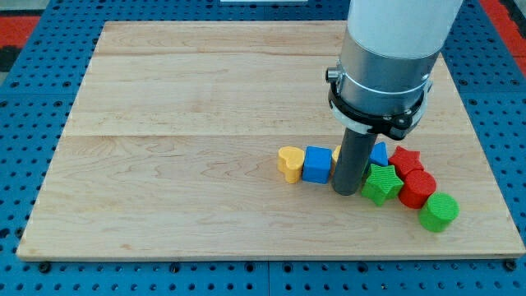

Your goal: Separate the yellow hexagon from the blue blocks

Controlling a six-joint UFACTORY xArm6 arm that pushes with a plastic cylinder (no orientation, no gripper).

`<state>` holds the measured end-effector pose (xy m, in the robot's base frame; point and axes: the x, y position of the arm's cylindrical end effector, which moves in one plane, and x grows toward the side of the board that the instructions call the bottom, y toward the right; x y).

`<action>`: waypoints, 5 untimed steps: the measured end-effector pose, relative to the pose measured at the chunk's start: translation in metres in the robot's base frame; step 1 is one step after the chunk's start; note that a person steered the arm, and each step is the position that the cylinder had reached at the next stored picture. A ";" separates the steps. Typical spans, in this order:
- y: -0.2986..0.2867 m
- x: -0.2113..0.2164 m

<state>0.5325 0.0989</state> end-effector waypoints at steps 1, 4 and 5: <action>0.000 0.003; 0.021 0.000; 0.021 -0.015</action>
<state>0.5173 0.1198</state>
